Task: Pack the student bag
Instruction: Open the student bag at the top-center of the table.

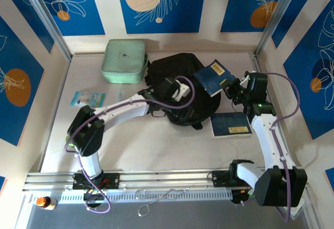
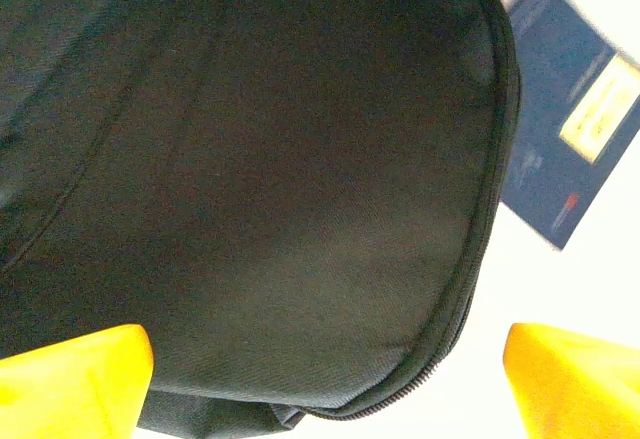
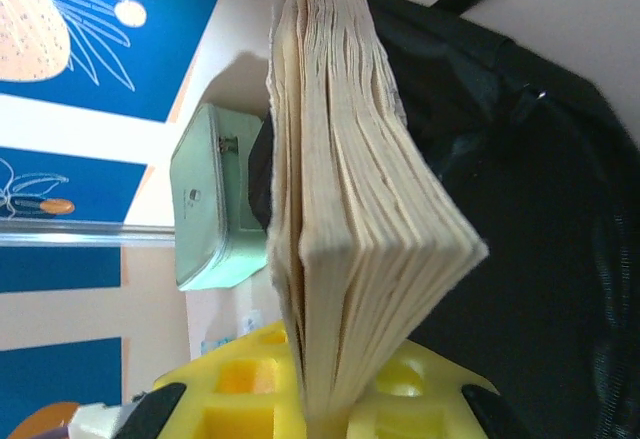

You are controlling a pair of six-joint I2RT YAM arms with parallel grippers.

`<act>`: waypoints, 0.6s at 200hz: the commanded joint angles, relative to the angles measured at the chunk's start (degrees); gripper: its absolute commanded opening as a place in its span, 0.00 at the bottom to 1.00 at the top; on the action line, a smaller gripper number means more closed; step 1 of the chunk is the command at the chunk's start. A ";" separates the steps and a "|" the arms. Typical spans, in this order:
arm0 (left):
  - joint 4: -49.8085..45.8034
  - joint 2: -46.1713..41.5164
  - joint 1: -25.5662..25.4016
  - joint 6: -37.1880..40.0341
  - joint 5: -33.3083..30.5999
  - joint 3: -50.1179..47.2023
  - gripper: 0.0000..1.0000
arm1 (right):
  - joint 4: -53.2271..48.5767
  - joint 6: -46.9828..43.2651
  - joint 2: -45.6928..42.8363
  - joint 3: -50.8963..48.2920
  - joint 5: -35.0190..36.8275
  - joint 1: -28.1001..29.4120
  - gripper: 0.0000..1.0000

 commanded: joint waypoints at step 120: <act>-17.72 12.53 -6.68 26.03 -14.60 16.81 0.64 | -1.59 0.95 -2.42 -3.78 -2.25 -5.15 0.00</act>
